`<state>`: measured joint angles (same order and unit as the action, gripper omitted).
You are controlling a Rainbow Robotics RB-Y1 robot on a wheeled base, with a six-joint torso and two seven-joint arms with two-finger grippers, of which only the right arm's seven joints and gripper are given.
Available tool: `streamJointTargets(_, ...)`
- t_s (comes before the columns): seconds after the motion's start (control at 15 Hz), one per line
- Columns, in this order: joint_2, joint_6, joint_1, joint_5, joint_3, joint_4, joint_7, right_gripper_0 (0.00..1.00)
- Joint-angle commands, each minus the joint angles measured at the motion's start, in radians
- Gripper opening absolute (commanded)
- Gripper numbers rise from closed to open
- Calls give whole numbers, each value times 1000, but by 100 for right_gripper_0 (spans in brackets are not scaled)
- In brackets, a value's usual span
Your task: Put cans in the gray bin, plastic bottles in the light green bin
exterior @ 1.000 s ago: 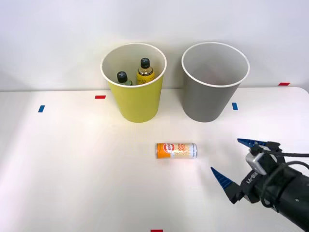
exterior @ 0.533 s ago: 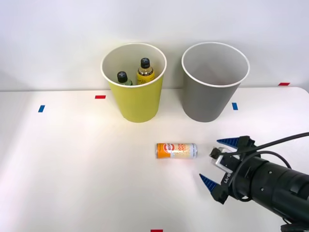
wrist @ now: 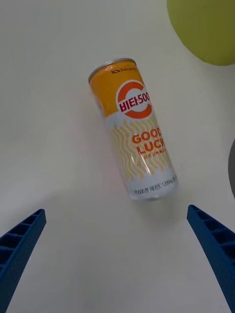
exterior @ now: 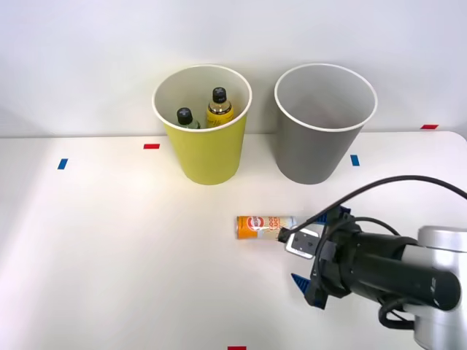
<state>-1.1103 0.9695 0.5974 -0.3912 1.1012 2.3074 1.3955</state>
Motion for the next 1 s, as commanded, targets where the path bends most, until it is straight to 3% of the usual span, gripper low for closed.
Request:
streamJointTargets(0.07,106,5,99,-121,0,-144,99,100)
streamJointTargets(0.27,176,3,186,-228,0,-249,194,100)
streamJointTargets(0.67,199,21,274,-433,2,-329,451,100)
streamJointTargets(1.0,290,46,277,-439,2,-408,493,100)
